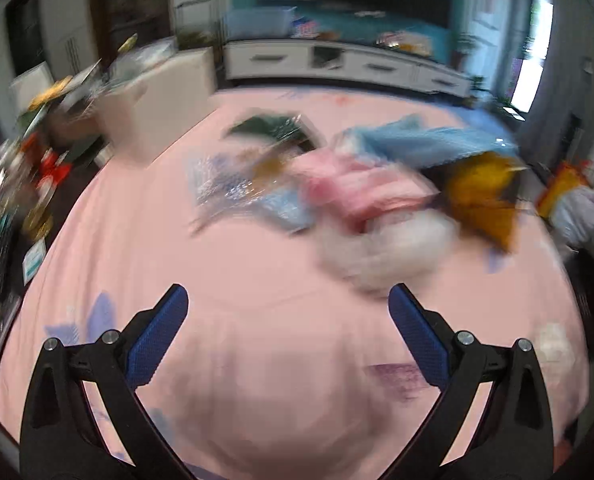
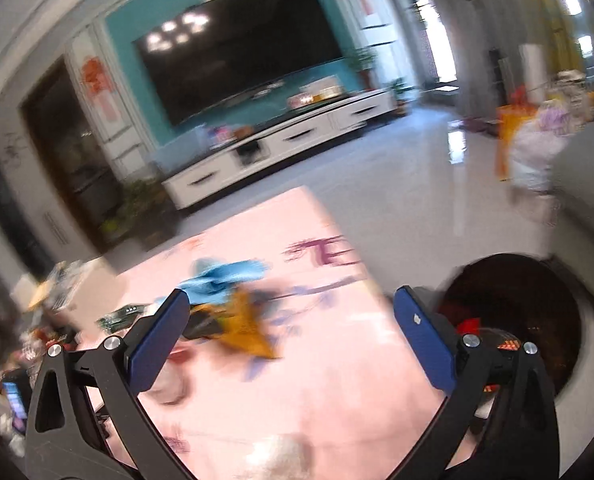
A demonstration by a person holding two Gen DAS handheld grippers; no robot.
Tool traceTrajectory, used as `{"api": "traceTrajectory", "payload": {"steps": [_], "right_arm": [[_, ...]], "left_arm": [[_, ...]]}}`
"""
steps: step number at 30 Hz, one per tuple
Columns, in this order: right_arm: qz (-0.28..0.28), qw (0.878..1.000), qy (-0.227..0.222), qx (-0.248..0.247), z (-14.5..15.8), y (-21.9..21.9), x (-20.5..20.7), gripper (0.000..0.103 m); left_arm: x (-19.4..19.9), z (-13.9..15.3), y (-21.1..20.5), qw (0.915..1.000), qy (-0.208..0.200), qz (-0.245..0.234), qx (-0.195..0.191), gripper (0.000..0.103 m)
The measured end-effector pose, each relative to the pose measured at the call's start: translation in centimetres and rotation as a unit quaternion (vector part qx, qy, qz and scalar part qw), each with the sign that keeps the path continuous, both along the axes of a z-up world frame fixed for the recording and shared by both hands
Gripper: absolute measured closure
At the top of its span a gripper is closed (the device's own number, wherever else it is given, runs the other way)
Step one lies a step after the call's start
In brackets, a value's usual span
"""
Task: Collect trash
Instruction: 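Move both tools back to the table and hold above the remaining trash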
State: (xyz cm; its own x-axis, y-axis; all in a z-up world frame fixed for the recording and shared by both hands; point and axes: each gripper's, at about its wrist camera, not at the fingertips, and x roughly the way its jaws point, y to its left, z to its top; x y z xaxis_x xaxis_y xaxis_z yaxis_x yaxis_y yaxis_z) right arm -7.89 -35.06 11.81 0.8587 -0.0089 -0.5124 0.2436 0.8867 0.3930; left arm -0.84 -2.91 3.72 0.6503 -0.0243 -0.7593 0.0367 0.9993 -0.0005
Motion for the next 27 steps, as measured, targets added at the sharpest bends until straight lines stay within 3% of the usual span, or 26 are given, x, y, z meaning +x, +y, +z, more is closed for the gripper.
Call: {"api": "traceTrajectory", "payload": {"steps": [3, 5, 8, 11, 14, 16, 27], "right_arm": [[0.043, 0.998, 0.019, 0.047, -2.1, 1.4, 2.6, 0.003], [0.05, 0.997, 0.041, 0.052, -3.5, 2.8, 3.9, 0.003], [0.053, 0.996, 0.065, 0.028, -4.8, 4.2, 5.0, 0.003], [0.056, 0.995, 0.084, 0.007, -5.7, 5.0, 5.2, 0.003], [0.059, 0.995, 0.08, 0.0, -5.7, 5.4, 5.2, 0.003], [0.056, 0.996, 0.076, -0.001, -5.6, 5.4, 5.1, 0.003], [0.052, 0.993, 0.098, -0.041, -6.4, 6.6, 5.7, 0.003]], "left_arm": [[0.9, -2.2, 2.0, 0.9997, 0.019, 0.017, -0.007, 0.003], [1.2, -3.0, 2.5, 0.9995, 0.023, 0.016, -0.012, 0.003], [2.1, -3.8, 2.2, 0.9997, 0.024, 0.006, -0.003, 0.003], [3.1, -5.1, 1.8, 0.9983, 0.038, 0.008, 0.043, 0.002], [3.0, -5.3, 2.7, 0.9988, 0.034, 0.011, 0.035, 0.002], [3.3, -5.6, 3.7, 0.999, 0.04, 0.018, 0.006, 0.002], [3.4, -5.6, 4.0, 0.9989, 0.04, 0.023, 0.009, 0.002]]}}
